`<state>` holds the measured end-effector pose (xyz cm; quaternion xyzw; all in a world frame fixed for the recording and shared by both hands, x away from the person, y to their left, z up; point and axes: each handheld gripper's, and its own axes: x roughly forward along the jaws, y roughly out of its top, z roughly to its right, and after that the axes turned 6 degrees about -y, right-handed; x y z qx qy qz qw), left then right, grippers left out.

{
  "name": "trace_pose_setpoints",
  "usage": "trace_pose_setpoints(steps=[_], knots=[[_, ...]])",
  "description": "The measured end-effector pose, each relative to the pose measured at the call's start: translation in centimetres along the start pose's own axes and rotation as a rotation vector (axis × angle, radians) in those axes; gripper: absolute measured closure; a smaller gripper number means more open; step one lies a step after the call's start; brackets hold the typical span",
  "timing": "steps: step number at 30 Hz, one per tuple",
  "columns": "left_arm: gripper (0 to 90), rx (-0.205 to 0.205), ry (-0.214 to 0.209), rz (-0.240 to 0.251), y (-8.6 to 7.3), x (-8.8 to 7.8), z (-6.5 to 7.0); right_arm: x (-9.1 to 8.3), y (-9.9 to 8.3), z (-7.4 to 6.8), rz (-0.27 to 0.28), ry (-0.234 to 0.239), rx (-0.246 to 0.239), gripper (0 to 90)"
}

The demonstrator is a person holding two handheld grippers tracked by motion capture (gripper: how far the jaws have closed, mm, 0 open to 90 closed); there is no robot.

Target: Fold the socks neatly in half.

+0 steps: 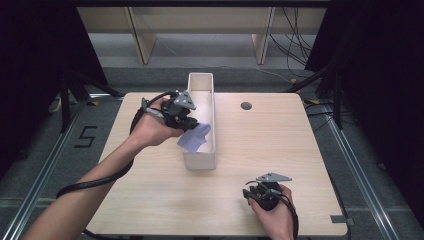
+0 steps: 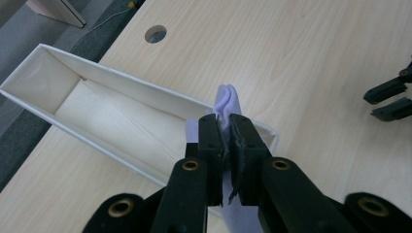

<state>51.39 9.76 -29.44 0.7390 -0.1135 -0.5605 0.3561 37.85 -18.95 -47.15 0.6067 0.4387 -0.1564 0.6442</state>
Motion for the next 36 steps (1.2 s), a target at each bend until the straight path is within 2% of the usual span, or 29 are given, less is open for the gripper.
trace_pose_setpoints(steps=[5,9,11,13,14,15,16,17,18,20,22,23,24,25,27,28,29,32,33,36], knots=[[84.0,0.023,-0.002,-0.019,0.1,1.3,-0.5,0.0,0.0,0.0,0.006,0.003,0.003,67.7],[84.0,0.057,0.011,-0.037,0.1,2.5,-1.0,0.1,-0.1,0.2,0.011,0.003,-0.006,67.8],[84.0,0.075,0.002,-0.053,0.0,3.0,-1.4,0.2,-0.1,0.1,0.010,0.001,0.003,67.9],[84.0,0.080,-0.005,-0.060,0.0,3.6,-1.7,0.2,-0.1,0.0,-0.008,-0.009,0.016,67.9],[84.0,0.079,-0.007,-0.062,-0.1,3.8,-1.9,0.3,-0.1,0.0,-0.002,-0.001,0.017,68.0],[84.0,0.079,-0.008,-0.063,-0.2,4.0,-2.0,0.4,-0.1,0.2,0.007,-0.001,-0.003,68.0],[84.0,0.080,-0.010,-0.067,-0.2,4.2,-2.1,0.4,-0.1,0.1,0.008,0.000,0.003,68.0],[84.0,0.080,-0.012,-0.069,-0.3,4.4,-2.2,0.3,-0.2,-0.2,-0.018,-0.006,0.042,68.0],[84.0,0.077,-0.014,-0.073,-0.4,4.6,-2.3,0.4,-0.2,-0.2,-0.009,-0.005,0.047,68.0],[83.9,0.086,-0.011,-0.084,-0.5,5.1,-2.4,0.3,-0.2,-0.2,-0.025,-0.013,0.036,68.1],[83.9,0.093,-0.014,-0.093,-0.6,5.4,-2.5,0.5,-0.3,-0.2,-0.015,-0.008,0.045,68.1],[84.0,0.097,-0.014,-0.095,-0.6,5.6,-2.5,0.7,-0.3,-0.1,0.001,-0.003,0.022,68.2],[84.0,0.094,-0.017,-0.093,-0.6,5.7,-2.5,0.7,-0.4,-0.2,-0.011,-0.006,0.039,68.1],[84.0,0.101,-0.015,-0.100,-0.6,5.9,-2.6,0.6,-0.3,-0.1,-0.028,-0.023,0.028,68.2],[84.0,0.107,-0.016,-0.108,-0.7,6.3,-2.7,0.7,-0.4,-0.3,-0.023,-0.004,0.042,68.2],[84.0,0.110,-0.018,-0.113,-0.7,6.4,-2.8,0.8,-0.4,-0.2,-0.024,0.000,0.037,68.2],[84.0,0.110,-0.017,-0.116,-0.8,6.6,-2.9,0.8,-0.4,-0.1,-0.021,-0.016,0.014,68.2],[83.9,0.115,-0.021,-0.126,-1.0,6.9,-3.0,0.8,-0.4,-0.3,-0.026,-0.008,0.034,68.3],[84.0,0.116,-0.022,-0.129,-1.0,7.0,-3.0,0.9,-0.5,-0.2,-0.017,-0.009,0.022,68.3],[84.0,0.121,-0.020,-0.133,-1.0,7.1,-2.9,0.9,-0.5,-0.3,-0.023,-0.004,0.030,68.4]])
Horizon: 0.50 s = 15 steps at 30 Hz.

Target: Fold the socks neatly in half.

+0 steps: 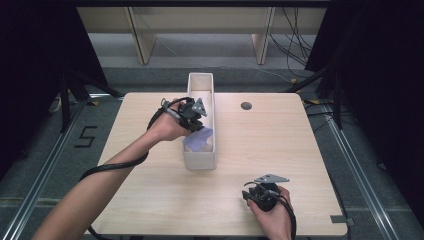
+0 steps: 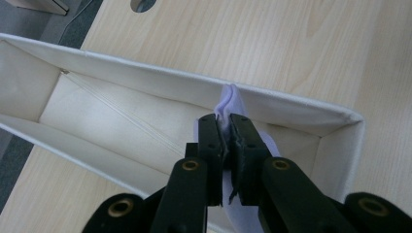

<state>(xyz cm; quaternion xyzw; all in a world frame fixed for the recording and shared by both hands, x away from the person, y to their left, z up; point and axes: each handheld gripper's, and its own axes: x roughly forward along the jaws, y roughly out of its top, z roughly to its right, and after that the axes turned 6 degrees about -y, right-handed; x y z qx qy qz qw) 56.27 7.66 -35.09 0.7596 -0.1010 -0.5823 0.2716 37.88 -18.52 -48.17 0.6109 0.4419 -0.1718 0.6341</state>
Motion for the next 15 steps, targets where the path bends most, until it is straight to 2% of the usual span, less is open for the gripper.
trace_pose_setpoints(steps=[8,12,13,14,15], knots=[[84.0,0.019,-0.005,-0.026,-0.1,0.4,0.1,0.0,0.0,-0.1,-0.009,-0.001,-0.013,68.4],[84.0,0.020,-0.014,-0.011,-0.2,0.7,0.7,0.1,0.0,-0.2,0.000,0.000,-0.005,68.5],[83.9,0.035,-0.016,-0.025,-0.2,0.6,0.8,0.1,0.0,-0.2,0.005,-0.002,-0.011,68.5],[83.9,0.031,-0.016,-0.016,-0.2,0.7,1.0,0.1,0.0,-0.2,-0.005,0.002,-0.009,68.5],[84.0,0.042,-0.022,-0.027,-0.2,0.6,1.1,0.0,0.0,-0.3,-0.007,0.000,0.006,68.5]])
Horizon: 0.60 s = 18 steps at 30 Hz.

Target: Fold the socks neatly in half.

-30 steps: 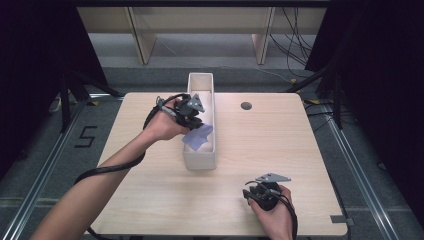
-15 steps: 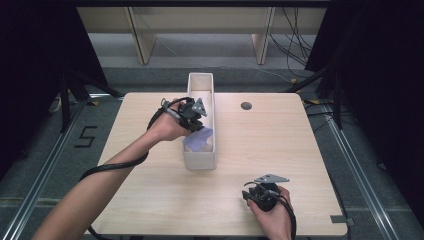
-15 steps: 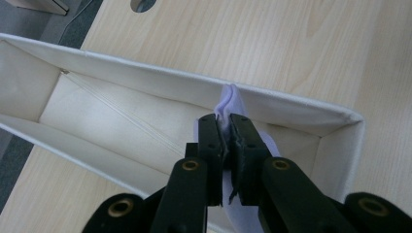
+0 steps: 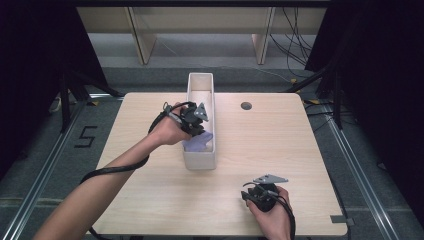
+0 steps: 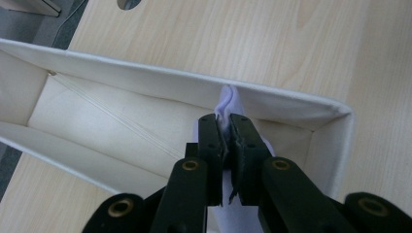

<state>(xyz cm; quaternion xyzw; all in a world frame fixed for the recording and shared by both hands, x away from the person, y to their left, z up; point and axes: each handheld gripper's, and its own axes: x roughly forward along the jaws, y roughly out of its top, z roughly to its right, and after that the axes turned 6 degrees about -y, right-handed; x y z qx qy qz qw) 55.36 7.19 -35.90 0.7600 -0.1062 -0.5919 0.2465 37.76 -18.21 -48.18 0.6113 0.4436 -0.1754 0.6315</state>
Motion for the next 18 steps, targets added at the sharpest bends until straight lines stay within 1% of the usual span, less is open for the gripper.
trace_pose_setpoints(steps=[1,2,3,4,6,7,8,10,12,13,14,17,18], knots=[[83.9,0.010,0.001,-0.002,0.0,0.0,0.1,0.1,0.0,0.0,0.008,0.004,-0.008,68.5],[83.9,0.009,0.001,0.007,0.1,0.1,0.3,0.1,0.0,0.1,0.017,0.006,-0.021,68.6],[83.9,0.017,-0.003,0.000,0.1,0.0,0.5,0.0,0.0,0.1,0.003,-0.004,-0.037,68.5],[84.0,0.023,-0.006,-0.002,0.1,0.0,0.6,0.0,0.0,0.0,-0.003,-0.005,-0.023,68.6],[83.9,0.029,-0.023,-0.004,0.2,0.0,0.9,0.0,0.0,0.0,-0.003,-0.005,-0.023,68.6],[83.9,0.029,-0.022,0.002,0.2,0.1,1.1,0.1,0.0,0.1,0.007,-0.004,-0.042,68.6],[83.9,0.037,-0.024,-0.002,0.2,0.0,1.2,0.1,0.0,0.1,0.007,-0.003,-0.040,68.6],[83.9,0.037,-0.025,0.001,0.2,0.0,1.4,0.1,0.0,0.1,0.010,-0.004,-0.042,68.7],[83.9,0.038,-0.026,-0.004,0.2,0.0,1.4,0.2,0.0,0.4,0.013,-0.028,-0.066,68.6],[83.9,0.037,-0.027,-0.005,0.2,0.0,1.5,0.2,0.0,0.2,0.009,-0.011,-0.050,68.6],[83.9,0.036,-0.027,-0.006,0.2,0.0,1.5,0.2,0.0,0.3,0.016,0.009,-0.050,68.6],[83.9,0.035,-0.027,-0.012,0.2,0.1,1.5,0.3,0.0,0.2,0.017,0.015,-0.047,68.6],[83.9,0.039,-0.027,-0.014,0.2,0.1,1.5,0.2,-0.1,-0.1,0.013,0.005,-0.022,68.6]])
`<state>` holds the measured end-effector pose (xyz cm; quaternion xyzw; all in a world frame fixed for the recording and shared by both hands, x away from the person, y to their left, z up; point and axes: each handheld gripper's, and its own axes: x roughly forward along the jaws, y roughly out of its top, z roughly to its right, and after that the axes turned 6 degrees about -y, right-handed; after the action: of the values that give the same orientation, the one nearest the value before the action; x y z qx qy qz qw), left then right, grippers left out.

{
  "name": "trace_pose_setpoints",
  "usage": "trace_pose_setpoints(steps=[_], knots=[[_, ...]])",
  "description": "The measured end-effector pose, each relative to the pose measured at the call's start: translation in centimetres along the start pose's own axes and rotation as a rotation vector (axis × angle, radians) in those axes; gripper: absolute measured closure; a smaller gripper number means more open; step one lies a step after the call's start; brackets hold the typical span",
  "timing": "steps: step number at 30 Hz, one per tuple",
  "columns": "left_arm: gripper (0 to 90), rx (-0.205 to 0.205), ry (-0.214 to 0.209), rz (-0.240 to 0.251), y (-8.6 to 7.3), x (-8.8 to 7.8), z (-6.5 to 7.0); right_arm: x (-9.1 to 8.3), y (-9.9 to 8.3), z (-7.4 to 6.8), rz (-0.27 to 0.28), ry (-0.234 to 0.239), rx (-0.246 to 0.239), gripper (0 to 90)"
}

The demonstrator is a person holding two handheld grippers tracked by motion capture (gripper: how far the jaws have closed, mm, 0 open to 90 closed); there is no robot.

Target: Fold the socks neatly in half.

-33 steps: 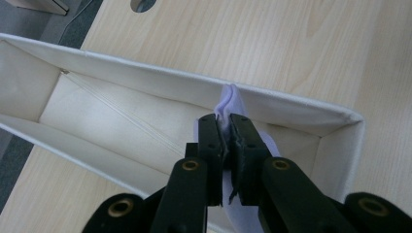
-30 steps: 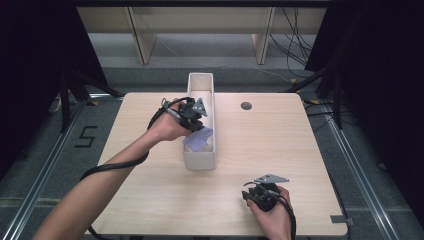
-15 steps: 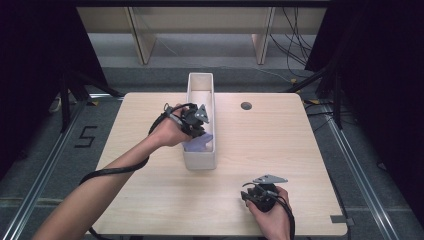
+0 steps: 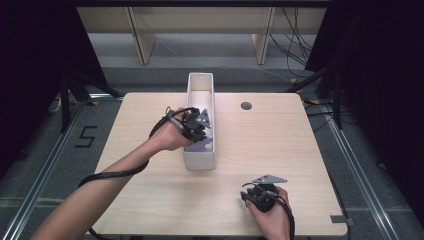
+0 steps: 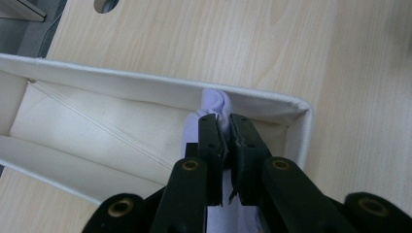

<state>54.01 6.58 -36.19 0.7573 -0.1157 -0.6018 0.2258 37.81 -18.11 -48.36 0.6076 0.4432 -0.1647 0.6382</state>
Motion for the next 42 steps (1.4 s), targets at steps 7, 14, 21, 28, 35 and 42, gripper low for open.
trace_pose_setpoints(steps=[7,14,21,28,35,42], knots=[[83.9,0.018,-0.034,-0.023,0.03,0.42,0.62,0.00,0.03,0.04,-0.008,-0.005,-0.017,68.7],[83.9,0.022,-0.065,-0.028,0.05,0.22,0.88,0.13,0.08,0.25,0.004,0.003,-0.033,68.7],[83.9,0.009,-0.096,-0.036,-0.10,0.60,0.84,0.08,0.12,0.17,-0.005,-0.005,-0.030,68.7],[83.8,0.020,-0.112,-0.042,-0.01,0.70,0.97,0.15,0.07,0.15,-0.004,0.001,-0.026,68.7],[83.6,0.022,-0.126,-0.047,-0.05,0.75,1.05,0.20,0.11,0.25,0.000,0.009,-0.034,68.6],[83.4,0.007,-0.138,-0.038,-0.09,0.85,1.01,0.10,0.11,0.08,-0.014,0.010,-0.012,68.4]])
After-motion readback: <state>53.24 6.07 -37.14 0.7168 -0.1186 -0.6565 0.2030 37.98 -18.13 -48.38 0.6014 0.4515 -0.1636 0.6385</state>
